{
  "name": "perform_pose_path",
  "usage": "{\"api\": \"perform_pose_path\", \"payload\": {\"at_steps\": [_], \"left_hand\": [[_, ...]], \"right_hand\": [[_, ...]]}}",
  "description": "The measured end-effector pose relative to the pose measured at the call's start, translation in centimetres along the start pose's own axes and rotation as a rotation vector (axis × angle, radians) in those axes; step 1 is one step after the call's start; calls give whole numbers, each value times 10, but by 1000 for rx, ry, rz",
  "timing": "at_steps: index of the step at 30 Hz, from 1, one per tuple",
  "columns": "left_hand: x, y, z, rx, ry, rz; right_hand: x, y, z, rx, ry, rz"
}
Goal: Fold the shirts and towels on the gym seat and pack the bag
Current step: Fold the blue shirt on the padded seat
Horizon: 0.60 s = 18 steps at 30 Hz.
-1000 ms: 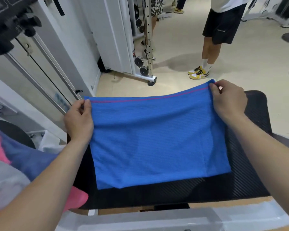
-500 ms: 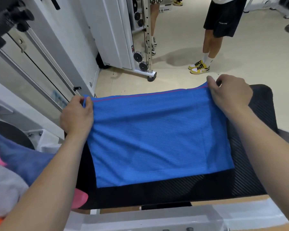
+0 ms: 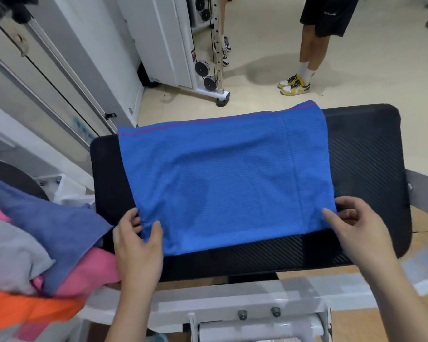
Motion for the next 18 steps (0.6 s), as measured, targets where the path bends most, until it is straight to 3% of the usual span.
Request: {"api": "perform_pose_path", "payload": {"at_steps": [9, 13, 15, 18], "left_hand": [[-7, 11, 33, -167, -123, 58], [-6, 15, 40, -140, -151, 91], [-8, 19, 35, -138, -78, 64], [-9, 21, 32, -178, 226, 52]], "right_hand": [[-4, 0, -12, 25, 121, -15], [-6, 2, -12, 25, 179, -28], [-4, 2, -10, 10, 194, -26], [-2, 4, -6, -15, 201, -48]]}}
Point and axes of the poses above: each hand's wrist, its own y-axis away from the middle knuckle, its own x-axis out of the palm, z = x × y, the point moved 4 cm from there along -y, towards the middle knuckle, and after that the axes turned 8 degrees about z, right-handed, at the moved point
